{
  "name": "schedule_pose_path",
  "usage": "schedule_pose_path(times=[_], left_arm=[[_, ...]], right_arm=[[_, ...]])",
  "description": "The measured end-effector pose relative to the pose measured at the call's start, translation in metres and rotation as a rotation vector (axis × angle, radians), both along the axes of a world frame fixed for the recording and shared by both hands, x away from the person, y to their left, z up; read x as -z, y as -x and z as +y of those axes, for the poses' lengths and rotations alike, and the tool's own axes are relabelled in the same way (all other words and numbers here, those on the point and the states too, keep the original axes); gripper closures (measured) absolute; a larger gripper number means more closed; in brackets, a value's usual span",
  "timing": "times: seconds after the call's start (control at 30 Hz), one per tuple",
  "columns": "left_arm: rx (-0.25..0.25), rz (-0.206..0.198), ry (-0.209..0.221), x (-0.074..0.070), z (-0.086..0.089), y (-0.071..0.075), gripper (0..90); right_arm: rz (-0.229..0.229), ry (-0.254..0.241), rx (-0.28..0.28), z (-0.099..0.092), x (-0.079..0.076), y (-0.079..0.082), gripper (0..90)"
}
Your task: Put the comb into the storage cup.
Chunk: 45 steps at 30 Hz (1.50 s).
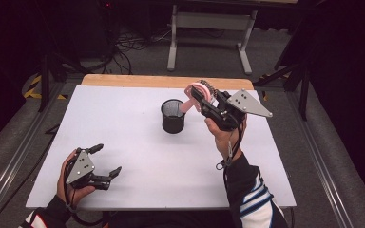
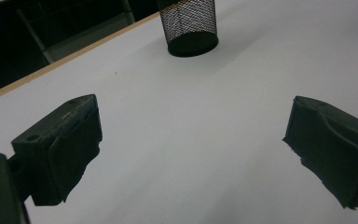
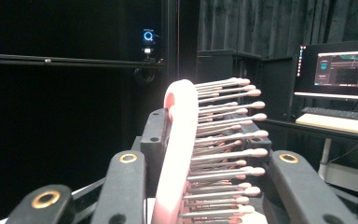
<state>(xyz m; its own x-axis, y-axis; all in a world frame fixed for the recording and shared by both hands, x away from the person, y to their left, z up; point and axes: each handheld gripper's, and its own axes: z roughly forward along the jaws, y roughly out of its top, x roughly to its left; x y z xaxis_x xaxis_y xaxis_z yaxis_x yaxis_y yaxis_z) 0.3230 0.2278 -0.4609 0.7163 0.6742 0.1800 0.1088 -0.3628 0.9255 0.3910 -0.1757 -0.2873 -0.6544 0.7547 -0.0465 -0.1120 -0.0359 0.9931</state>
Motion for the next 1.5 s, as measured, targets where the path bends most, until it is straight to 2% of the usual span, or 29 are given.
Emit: schedule_pose_path(times=[0.37, 0.57, 0.6, 1.03, 1.5], left_arm=[[0.004, 0.004, 0.004, 0.000, 0.000, 0.000, 4.9], [0.004, 0.004, -0.003, 0.000, 0.001, -0.001, 4.9], [0.005, 0.005, 0.000, 0.000, 0.001, 0.000, 4.9], [0.008, 0.004, 0.009, -0.001, 0.002, 0.000, 4.9], [0.012, -0.003, 0.006, -0.001, 0.002, 0.001, 4.9]], right_arm=[[0.011, 0.016, -0.001, 0.010, 0.003, -0.012, 63.0], [0.027, 0.010, -0.002, 0.014, 0.007, -0.018, 63.0], [0.035, -0.005, -0.003, 0.015, 0.008, -0.019, 63.0], [0.054, 0.018, 0.008, 0.023, 0.017, -0.034, 63.0], [0.113, -0.001, 0.022, 0.028, 0.032, -0.048, 63.0]])
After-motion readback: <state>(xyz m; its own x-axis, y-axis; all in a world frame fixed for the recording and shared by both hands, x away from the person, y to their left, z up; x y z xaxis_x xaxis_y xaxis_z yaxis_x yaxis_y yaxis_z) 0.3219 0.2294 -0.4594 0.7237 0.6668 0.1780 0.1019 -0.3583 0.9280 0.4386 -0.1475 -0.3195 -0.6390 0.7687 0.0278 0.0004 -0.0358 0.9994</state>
